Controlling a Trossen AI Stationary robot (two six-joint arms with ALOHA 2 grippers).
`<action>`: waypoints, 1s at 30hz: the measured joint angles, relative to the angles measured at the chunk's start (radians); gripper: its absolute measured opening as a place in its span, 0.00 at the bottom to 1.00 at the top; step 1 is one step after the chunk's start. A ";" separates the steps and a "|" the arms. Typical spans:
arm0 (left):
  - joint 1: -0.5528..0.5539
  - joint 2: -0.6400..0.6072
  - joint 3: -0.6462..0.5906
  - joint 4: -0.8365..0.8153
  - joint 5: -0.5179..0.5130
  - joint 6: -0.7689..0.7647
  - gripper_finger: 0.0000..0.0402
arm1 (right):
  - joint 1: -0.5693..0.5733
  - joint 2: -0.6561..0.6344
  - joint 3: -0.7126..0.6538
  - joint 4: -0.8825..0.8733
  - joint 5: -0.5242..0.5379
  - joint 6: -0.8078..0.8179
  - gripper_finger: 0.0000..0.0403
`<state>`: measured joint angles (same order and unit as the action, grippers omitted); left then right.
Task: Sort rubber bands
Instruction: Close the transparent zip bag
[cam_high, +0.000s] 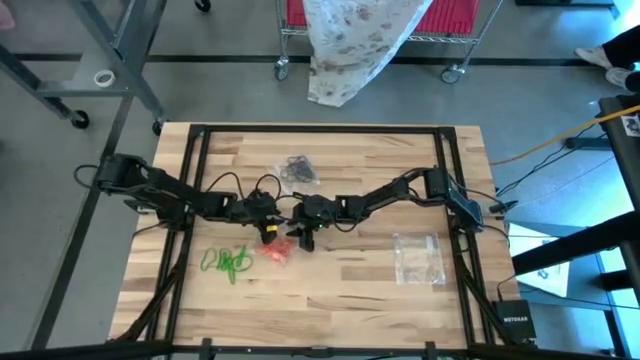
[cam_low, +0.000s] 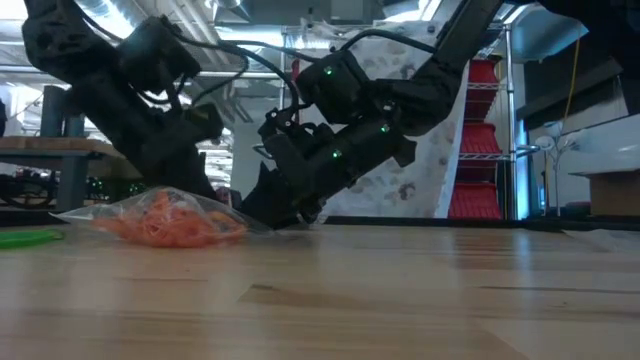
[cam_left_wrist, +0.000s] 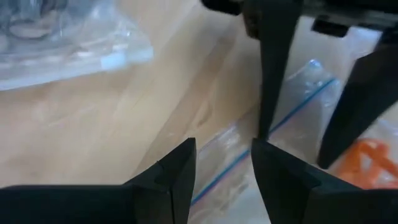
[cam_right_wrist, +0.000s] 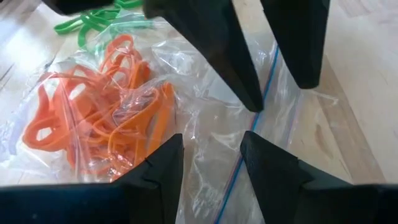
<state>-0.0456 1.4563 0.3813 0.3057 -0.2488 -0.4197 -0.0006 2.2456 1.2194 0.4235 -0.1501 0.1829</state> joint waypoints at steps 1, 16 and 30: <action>0.000 0.008 0.000 0.002 0.000 0.000 0.37 | 0.000 0.000 0.000 0.001 0.000 0.000 0.41; 0.012 0.089 0.005 0.039 -0.007 0.001 0.37 | 0.000 0.002 -0.002 -0.001 0.000 -0.004 0.41; 0.021 0.088 0.005 -0.018 -0.011 0.024 0.37 | 0.000 0.000 0.000 -0.063 0.001 0.028 0.41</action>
<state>-0.0246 1.5444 0.3862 0.2882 -0.2598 -0.3961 -0.0002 2.2452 1.2194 0.3603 -0.1495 0.2109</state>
